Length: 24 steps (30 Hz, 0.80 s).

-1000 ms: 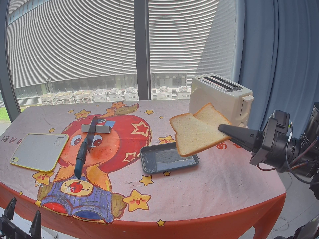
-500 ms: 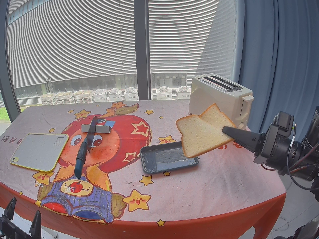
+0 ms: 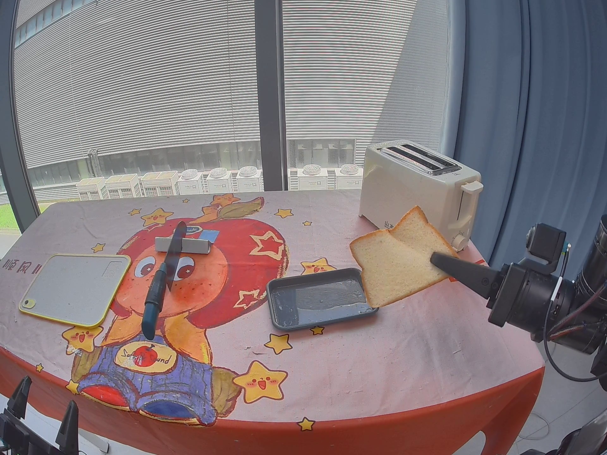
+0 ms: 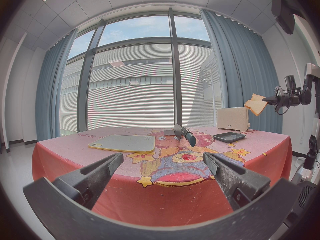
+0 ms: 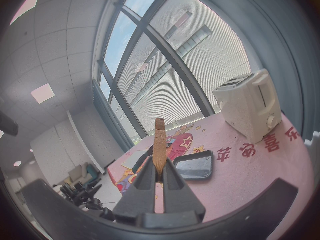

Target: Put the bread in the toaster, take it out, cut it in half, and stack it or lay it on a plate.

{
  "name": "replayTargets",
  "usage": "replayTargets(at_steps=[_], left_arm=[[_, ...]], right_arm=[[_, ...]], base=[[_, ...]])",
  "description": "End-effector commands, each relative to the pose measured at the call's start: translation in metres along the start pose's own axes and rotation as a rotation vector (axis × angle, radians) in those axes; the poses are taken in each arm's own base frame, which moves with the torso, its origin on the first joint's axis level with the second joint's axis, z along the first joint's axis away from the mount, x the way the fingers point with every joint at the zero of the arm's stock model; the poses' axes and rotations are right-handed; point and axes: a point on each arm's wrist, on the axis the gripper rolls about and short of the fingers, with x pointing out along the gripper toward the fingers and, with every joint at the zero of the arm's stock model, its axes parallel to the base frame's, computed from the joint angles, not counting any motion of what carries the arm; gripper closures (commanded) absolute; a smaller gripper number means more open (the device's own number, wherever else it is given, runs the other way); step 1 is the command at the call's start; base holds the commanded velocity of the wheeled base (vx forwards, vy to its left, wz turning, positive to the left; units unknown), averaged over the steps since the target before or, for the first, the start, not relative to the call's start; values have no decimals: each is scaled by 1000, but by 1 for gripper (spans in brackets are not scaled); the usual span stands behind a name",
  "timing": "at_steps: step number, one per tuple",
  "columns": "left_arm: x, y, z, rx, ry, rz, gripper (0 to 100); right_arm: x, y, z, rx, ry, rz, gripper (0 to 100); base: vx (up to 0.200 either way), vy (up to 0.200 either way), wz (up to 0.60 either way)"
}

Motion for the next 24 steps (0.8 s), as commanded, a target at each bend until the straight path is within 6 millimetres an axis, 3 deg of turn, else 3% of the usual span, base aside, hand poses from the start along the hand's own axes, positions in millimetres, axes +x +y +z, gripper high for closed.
replayTargets(at_steps=[1,14,24], left_arm=[[1,0,-4,0,17,1,0],[1,0,-5,0,18,1,0],[1,0,-4,0,17,1,0]], right_arm=[[-3,-3,-1,-55,-1,-16,100],[-25,8,8,-258,-71,18,100],[-32,12,13,-290,-103,34,100]], base=[[0,0,0],[0,0,0],[0,0,0]])
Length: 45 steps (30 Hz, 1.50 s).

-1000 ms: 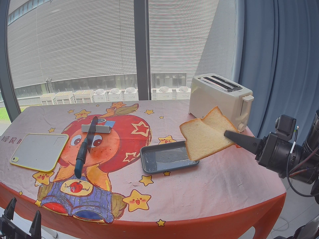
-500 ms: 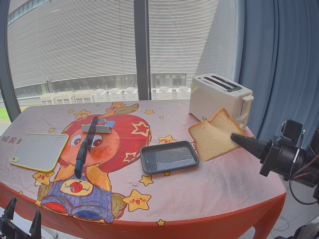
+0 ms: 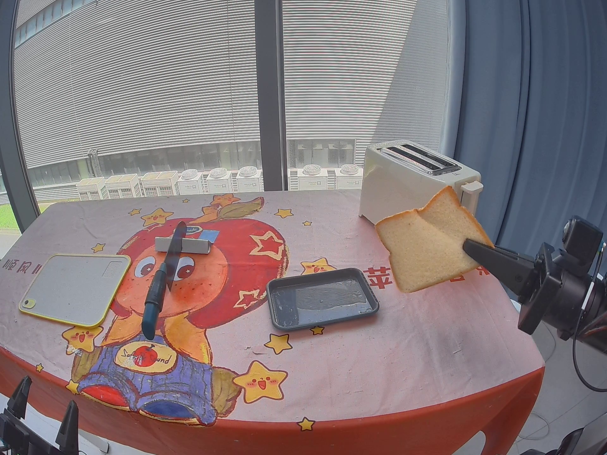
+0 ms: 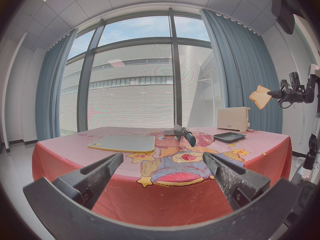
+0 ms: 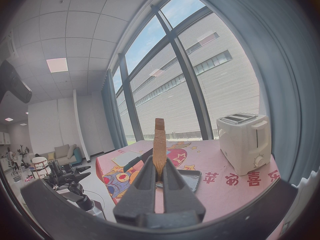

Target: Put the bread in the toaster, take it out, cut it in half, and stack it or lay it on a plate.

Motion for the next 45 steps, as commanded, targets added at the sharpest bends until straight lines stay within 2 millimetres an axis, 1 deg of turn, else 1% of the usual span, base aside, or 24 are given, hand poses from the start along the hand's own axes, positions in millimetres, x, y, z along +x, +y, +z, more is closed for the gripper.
replayTargets(at_steps=[1,8,14,21,24,45], left_arm=[[1,0,-4,0,17,1,0],[1,0,-4,0,17,1,0],[1,0,-4,0,17,0,0],[1,0,-4,0,17,1,0],[1,0,-4,0,17,1,0],[1,0,-4,0,17,1,0]], right_arm=[[-5,2,4,-9,-24,7,100],[-8,2,7,-65,-37,5,100],[-12,-8,1,-174,-10,-25,100],[-18,-10,-2,-243,1,-10,100],[-22,-9,-2,-251,-3,-9,100],[-23,-9,-3,-265,-6,-10,100]], base=[[0,0,0],[0,0,0],[0,0,0],[0,0,0],[0,0,0],[0,0,0]])
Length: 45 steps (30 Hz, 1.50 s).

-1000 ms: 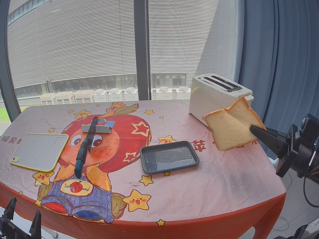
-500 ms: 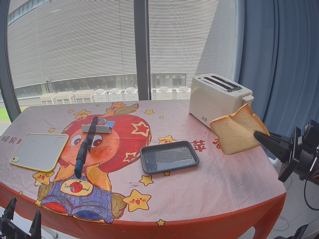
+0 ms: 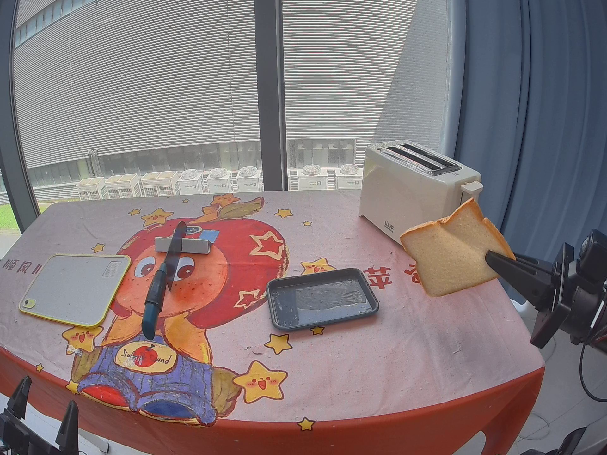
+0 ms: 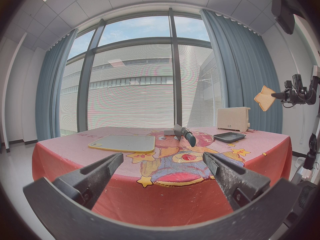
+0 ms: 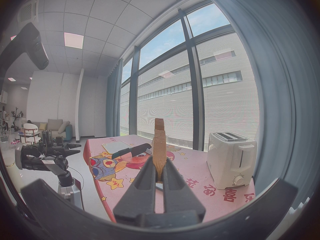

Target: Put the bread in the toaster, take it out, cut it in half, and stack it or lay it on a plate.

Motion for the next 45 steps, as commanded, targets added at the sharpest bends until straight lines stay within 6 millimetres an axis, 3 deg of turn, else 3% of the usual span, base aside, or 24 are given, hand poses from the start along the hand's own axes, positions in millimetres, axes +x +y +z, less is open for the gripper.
replayTargets(at_steps=[1,45], left_arm=[[1,0,-4,0,17,-1,0],[1,0,-4,0,17,2,0]], right_arm=[[0,0,1,1,-4,0,100],[-4,-5,1,4,-3,-38,100]], base=[[0,0,0],[0,0,0]])
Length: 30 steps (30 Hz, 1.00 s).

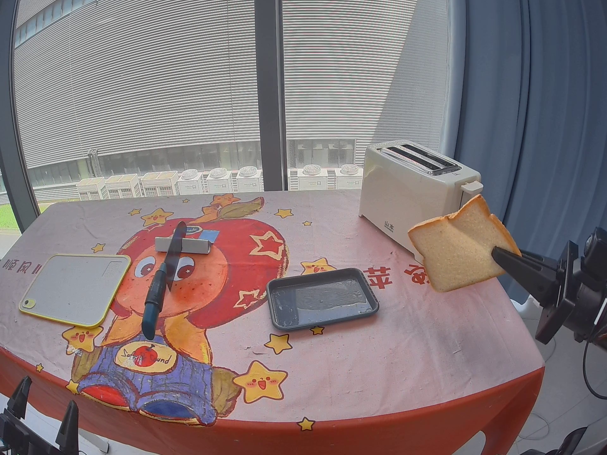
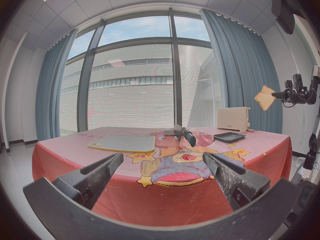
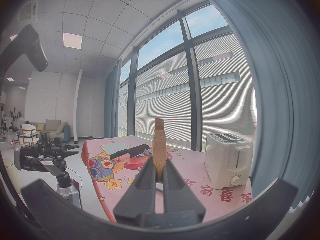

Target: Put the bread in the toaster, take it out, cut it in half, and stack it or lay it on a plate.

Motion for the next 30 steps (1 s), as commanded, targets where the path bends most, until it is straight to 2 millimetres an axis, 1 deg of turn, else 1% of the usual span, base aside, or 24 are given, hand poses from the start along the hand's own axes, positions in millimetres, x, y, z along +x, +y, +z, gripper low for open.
replayTargets(at_steps=[1,30], left_arm=[[1,0,-4,0,17,-1,0],[1,0,-4,0,17,-1,0]], right_arm=[[0,-3,-1,1,4,-16,100],[-1,-3,-7,3,29,-17,100]], base=[[0,0,0],[0,0,0]])
